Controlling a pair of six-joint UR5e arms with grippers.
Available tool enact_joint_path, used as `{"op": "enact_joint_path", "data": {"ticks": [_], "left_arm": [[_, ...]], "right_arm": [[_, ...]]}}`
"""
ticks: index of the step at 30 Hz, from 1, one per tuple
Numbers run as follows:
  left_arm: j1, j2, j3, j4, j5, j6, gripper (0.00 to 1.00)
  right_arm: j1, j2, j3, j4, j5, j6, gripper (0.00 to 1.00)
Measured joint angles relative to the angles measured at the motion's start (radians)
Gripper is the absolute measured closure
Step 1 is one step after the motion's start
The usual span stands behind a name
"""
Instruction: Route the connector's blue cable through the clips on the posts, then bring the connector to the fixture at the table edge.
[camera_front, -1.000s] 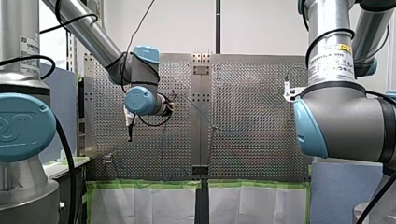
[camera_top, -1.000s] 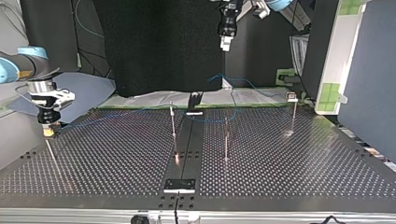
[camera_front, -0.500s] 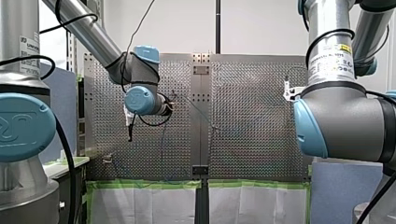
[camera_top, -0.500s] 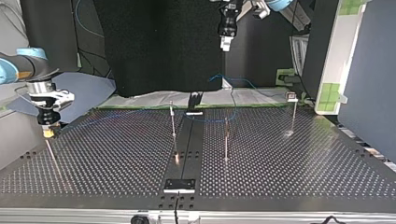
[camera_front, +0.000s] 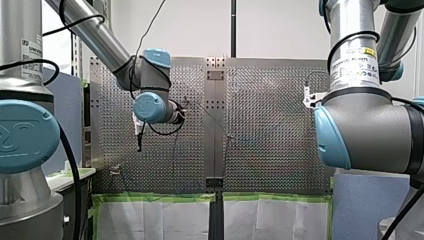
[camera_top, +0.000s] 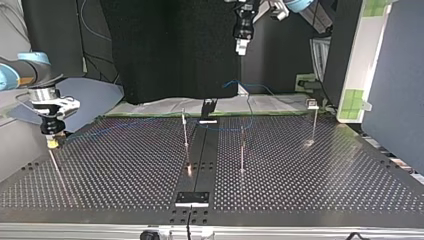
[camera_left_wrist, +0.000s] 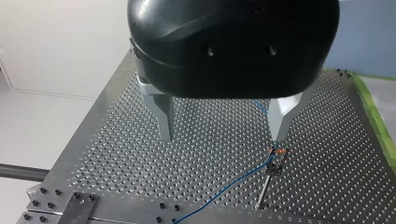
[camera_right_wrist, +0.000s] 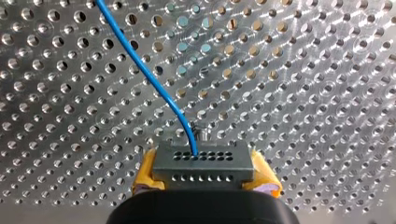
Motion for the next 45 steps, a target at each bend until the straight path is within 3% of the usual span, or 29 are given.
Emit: {"op": "enact_joint_path", "data": {"ticks": [11,19,26,28,29,30,31,32,34,35,36,45], "left_arm": [[0.0,0.0,0.001,0.0,0.0,0.0,0.0],[0.0,0.0,0.005,-0.001,0.001,0.001,0.0],[0.0,0.0,0.009,-0.002,0.001,0.003,0.0],[0.0,0.0,0.009,-0.002,0.0,0.003,0.0],[0.0,0.0,0.009,-0.002,0.0,0.003,0.0],[0.0,0.0,0.009,-0.002,0.0,0.003,0.0],[0.0,0.0,0.009,-0.002,0.0,0.003,0.0],[0.0,0.0,0.009,-0.002,0.0,0.003,0.0],[0.0,0.0,0.009,-0.002,0.0,0.003,0.0],[0.0,0.0,0.009,-0.003,0.0,0.003,0.0],[0.0,0.0,0.009,-0.003,0.0,0.003,0.0],[0.0,0.0,0.009,-0.007,0.0,0.003,0.0]], "right_arm": [[0.0,0.001,0.0,0.012,-0.008,0.008,0.99],[0.0,0.001,0.0,-0.01,-0.01,0.027,0.99],[0.001,0.001,0.0,-0.014,-0.008,0.032,0.99],[0.001,0.001,0.0,-0.014,-0.007,0.032,0.82],[0.001,0.001,-0.001,-0.006,-0.009,0.032,0.82],[0.001,0.0,-0.003,0.009,-0.013,0.031,0.68],[0.001,-0.002,-0.004,0.025,-0.018,0.03,0.47],[0.001,-0.001,-0.002,0.036,-0.021,0.031,0.47],[0.001,0.001,-0.001,0.035,-0.02,0.03,0.16],[0.001,0.002,0.0,0.035,-0.02,0.03,0.16],[0.001,0.001,0.0,0.035,-0.02,0.03,0.0],[0.001,0.001,0.0,0.034,-0.02,0.03,0.0]]}}
